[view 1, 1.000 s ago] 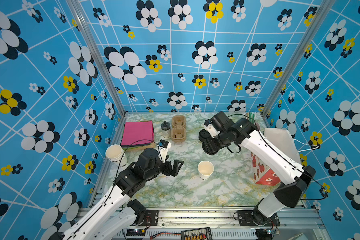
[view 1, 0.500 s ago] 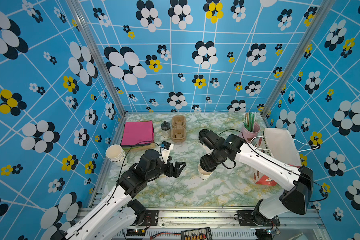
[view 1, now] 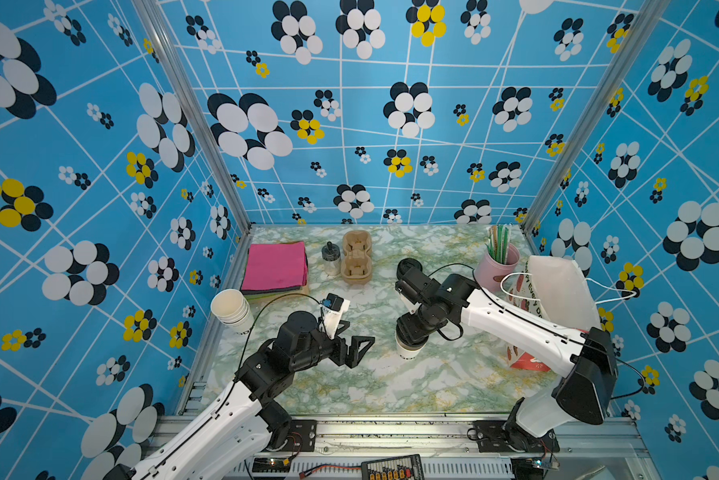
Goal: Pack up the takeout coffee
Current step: 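Carry the black lid with the right gripper over the white paper cup, then press the black lid down onto the white paper cup with the right gripper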
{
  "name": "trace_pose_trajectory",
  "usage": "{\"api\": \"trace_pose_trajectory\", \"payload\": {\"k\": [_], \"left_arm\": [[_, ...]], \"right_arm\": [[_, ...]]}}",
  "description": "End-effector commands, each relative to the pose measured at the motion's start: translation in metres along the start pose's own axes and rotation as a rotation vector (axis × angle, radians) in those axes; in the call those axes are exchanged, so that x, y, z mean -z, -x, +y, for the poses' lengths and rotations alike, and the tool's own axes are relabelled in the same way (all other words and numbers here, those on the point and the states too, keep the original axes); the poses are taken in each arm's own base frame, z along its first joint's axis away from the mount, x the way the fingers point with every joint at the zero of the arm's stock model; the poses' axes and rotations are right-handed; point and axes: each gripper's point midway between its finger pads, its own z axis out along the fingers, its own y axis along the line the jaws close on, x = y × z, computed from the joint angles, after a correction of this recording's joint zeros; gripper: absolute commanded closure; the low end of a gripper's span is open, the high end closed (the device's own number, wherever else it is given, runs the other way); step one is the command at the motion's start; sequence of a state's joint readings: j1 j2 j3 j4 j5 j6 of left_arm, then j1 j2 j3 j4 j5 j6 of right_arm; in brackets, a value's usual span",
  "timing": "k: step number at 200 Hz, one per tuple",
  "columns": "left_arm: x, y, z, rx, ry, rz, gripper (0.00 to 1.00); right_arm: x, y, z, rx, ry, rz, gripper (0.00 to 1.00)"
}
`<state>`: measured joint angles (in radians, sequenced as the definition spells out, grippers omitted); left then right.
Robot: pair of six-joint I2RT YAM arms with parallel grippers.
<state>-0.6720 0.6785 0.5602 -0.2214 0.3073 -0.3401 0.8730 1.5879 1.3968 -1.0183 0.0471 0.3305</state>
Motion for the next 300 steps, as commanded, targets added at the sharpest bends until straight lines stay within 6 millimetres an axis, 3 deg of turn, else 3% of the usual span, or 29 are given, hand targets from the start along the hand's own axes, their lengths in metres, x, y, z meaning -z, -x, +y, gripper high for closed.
{"api": "trace_pose_trajectory", "payload": {"k": [1, 55, 241, 300], "left_arm": [[0.002, 0.012, -0.015, -0.082, -0.052, -0.066, 0.01], [-0.001, 0.009, -0.023, -0.131, -0.071, -0.084, 0.01], [-0.010, 0.002, -0.017, -0.114, -0.047, -0.052, 0.01], [-0.012, 0.000, -0.013, -0.100, -0.024, -0.043, 0.01]], "right_arm": [[-0.010, -0.005, -0.002, -0.002, -0.029, 0.020, 0.33], [-0.013, -0.007, -0.002, 0.003, -0.032, 0.031, 0.33], [-0.034, -0.021, 0.004, 0.005, -0.008, 0.092, 0.31], [-0.042, -0.032, -0.003, 0.004, -0.045, 0.131, 0.31]]}}
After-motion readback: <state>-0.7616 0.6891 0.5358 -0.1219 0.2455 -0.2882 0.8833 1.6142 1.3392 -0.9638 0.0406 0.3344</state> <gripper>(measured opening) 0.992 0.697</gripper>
